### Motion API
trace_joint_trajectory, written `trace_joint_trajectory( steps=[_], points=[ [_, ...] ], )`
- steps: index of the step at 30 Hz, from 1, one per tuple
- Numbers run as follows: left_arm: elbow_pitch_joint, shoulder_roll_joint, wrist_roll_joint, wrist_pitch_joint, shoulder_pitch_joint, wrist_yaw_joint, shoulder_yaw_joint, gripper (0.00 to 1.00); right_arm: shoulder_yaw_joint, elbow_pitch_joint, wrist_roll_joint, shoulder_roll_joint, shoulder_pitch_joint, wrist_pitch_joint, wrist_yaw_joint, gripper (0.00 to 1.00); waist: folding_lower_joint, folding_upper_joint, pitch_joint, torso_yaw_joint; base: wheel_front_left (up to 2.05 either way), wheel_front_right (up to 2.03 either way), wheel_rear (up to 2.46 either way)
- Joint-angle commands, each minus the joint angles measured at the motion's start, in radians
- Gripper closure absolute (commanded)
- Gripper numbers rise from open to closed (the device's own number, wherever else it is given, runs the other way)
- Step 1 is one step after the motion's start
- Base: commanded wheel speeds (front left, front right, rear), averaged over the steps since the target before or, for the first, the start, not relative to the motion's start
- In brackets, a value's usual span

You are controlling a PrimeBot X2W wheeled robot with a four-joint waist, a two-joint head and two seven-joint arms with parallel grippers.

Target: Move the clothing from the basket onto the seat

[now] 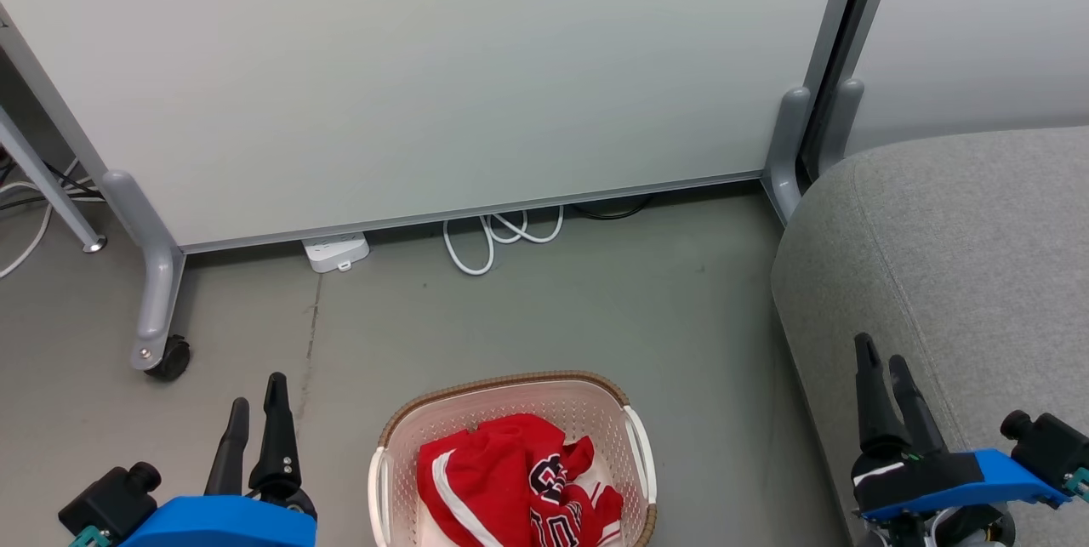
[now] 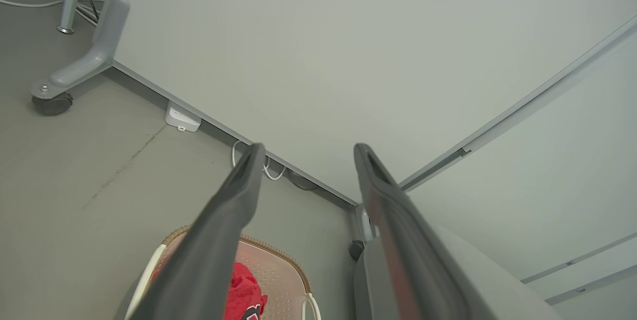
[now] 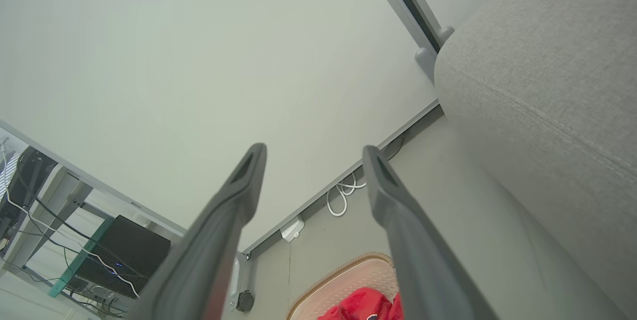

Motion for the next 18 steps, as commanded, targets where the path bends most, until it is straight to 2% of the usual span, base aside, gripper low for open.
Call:
trace_joint_trajectory(
  steps=[1,18],
  points=[
    [-0.013,0.007,0.033,-0.012,-0.01,0.004,-0.006,0.0,0.004,-0.015,-0.038,-0.005,-0.017,-0.01,0.0,0.0,-0.0001,0.0,0.0,0.0,0.0,0.0,0.0],
    [0.007,0.008,0.214,-0.06,-0.008,0.01,-0.026,0.0,0.016,-0.028,-0.251,-0.006,-0.003,-0.035,0.0,0.0,-0.0001,0.0,-0.006,0.005,0.0,0.0,0.0]
  ],
)
